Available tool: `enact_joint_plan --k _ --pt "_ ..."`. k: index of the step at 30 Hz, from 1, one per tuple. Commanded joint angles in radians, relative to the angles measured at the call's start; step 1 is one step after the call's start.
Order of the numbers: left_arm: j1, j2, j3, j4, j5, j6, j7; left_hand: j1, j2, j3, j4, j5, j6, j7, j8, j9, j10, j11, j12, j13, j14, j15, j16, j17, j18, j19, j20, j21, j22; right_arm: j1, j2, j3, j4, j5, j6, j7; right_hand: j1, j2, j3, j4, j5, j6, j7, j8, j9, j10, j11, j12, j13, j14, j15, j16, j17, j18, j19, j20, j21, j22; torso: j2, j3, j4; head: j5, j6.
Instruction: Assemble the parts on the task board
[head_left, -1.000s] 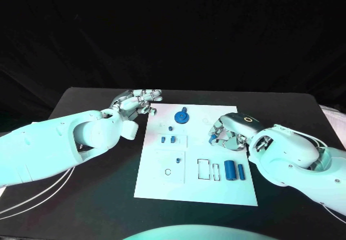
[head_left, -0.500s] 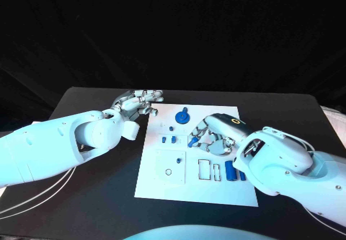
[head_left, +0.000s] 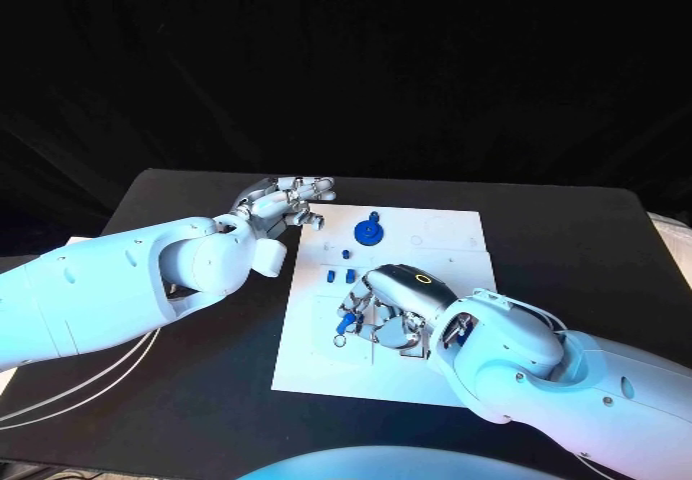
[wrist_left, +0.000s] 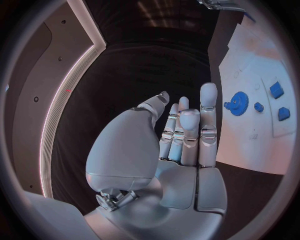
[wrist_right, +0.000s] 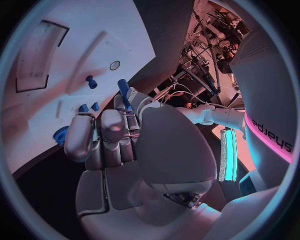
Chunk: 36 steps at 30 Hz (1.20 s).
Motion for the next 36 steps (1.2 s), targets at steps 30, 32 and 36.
enact_joint_plan --k 30,32,36 --pt "0.000 0.004 0.001 -0.002 -0.001 0.021 0.002 0.008 0.000 -0.006 0.000 0.002 -0.007 0.002 -0.001 0.000 -0.007 0.002 0.007 0.001 -0.004 0.006 0.000 -0.001 0.017 0.001 0.005 -0.003 -0.001 -0.022 0.057 -0.027 -0.072 -0.092 0.068 -0.006 -0.004 0.004 0.011 -0.003 0.016 -0.001 0.007 0.004 0.001 0.004 0.005 -0.010 0.001 0.022 -0.001 0.010 0.004 -0.016 0.004 0.004 0.006 0.001 0.001 0.0016 -0.0006 0.009 -0.015" --pt "0.000 0.004 0.001 -0.002 -0.001 0.022 0.002 0.008 0.000 -0.006 0.000 0.002 -0.007 0.002 -0.001 0.000 -0.007 0.002 0.007 0.001 -0.004 0.006 0.000 -0.001 0.017 0.001 0.005 -0.003 -0.001 -0.022 0.058 -0.028 -0.073 -0.094 0.071 -0.010 -0.004 0.004 0.011 -0.003 0.016 -0.001 0.007 0.004 0.001 0.004 0.005 -0.010 0.001 0.022 -0.001 0.010 0.004 -0.016 0.004 0.004 0.006 0.001 0.000 0.0014 -0.0005 0.009 -0.016" --pt "0.000 0.004 0.001 -0.001 -0.001 0.023 0.001 0.008 0.000 -0.006 0.000 0.002 -0.007 0.002 -0.001 0.000 -0.007 0.002 0.007 0.001 -0.004 0.006 0.000 -0.001 0.017 0.001 0.005 -0.003 -0.001 -0.022 0.060 -0.029 -0.075 -0.113 0.072 -0.032 -0.004 0.004 0.011 -0.003 0.016 -0.001 0.007 0.004 0.001 0.004 0.005 -0.010 0.001 0.022 -0.001 0.010 0.004 -0.016 0.004 0.004 0.006 0.001 0.000 0.0011 -0.0013 0.009 -0.017"
